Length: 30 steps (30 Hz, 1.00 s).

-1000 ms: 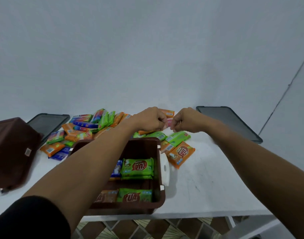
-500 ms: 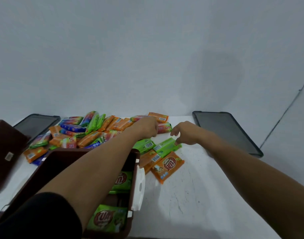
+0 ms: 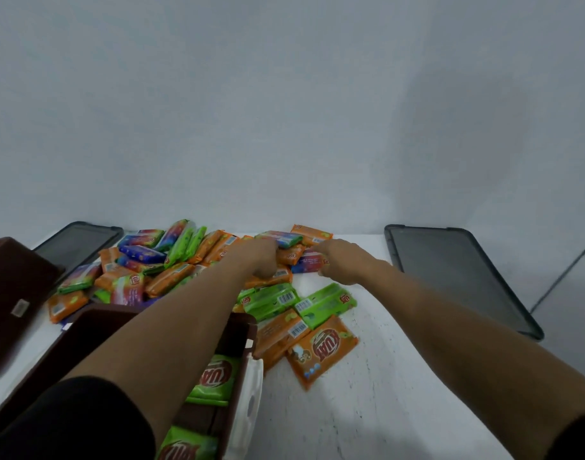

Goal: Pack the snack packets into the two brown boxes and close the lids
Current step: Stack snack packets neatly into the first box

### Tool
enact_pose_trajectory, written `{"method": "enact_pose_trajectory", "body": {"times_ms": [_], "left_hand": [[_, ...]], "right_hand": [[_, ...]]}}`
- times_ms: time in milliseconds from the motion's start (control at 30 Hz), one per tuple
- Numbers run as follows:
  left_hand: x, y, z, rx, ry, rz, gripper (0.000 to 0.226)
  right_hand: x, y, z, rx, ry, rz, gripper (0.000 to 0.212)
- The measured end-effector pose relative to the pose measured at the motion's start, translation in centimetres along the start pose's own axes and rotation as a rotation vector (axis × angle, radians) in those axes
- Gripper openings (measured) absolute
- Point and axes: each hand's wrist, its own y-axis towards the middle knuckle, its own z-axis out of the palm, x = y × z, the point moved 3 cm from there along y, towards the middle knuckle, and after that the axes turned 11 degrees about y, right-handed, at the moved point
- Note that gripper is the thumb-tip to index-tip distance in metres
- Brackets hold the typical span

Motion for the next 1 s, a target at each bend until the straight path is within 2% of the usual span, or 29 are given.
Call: {"method": "enact_pose_trajectory", "body": {"times_ms": [100, 167, 267, 333, 467, 500, 600, 633, 733, 833, 1000], "left_hand": [[0.4, 0.5, 0.2, 0.005, -0.070, -0.030, 0.061], [0.8, 1.0, 0.4, 0.042, -0.113, -0.034, 0.082], [1.0, 1.2, 0.3, 0.095, -0.025, 0.014, 0.111], [1.2, 1.2, 0.3, 0.094, -0.006, 0.041, 0.115], [1.6, 0.7, 0.3, 0.094, -0.048, 0.080, 0.096], [1.7, 0.5, 0.2, 0.097, -0.044, 0.098, 0.084], [2.2, -0.1, -0.4, 0.066, -0.088, 0.171, 0.030], [2.4, -0.5, -0.8, 0.052, -0.113, 0.195, 0.023], [3.1, -1.7, -1.9, -0.020, -0.132, 0.242, 0.032], [3.7, -2.7, -2.6, -0.057, -0.189, 0.266, 0.030], [5.2, -4.9, -4.2, -0.095, -0.499, 0.286, 0.010]], "right_hand": [[-0.8, 1.5, 0.8, 0.018, -0.028, 0.017, 0.042], [-1.5, 2.3, 1.6, 0.045, -0.087, 0.039, 0.054], [-1.9, 3.2, 1.8, 0.062, -0.161, 0.031, 0.065], [-1.8, 3.6, 1.5, 0.063, -0.188, 0.031, 0.067], [-1.5, 3.9, 1.5, 0.128, -0.190, 0.091, 0.063], [-1.3, 3.8, 1.4, 0.148, -0.189, 0.102, 0.059], [-0.5, 3.3, 0.6, 0.206, -0.165, 0.058, 0.040], [-0.1, 3.1, 0.1, 0.207, -0.161, 0.037, 0.034], [0.6, 2.3, -1.6, 0.162, -0.136, 0.004, 0.030], [1.2, 1.2, -2.5, 0.156, -0.057, 0.047, 0.020], [3.1, -1.1, -4.4, 0.071, 0.348, 0.079, 0.013]]}}
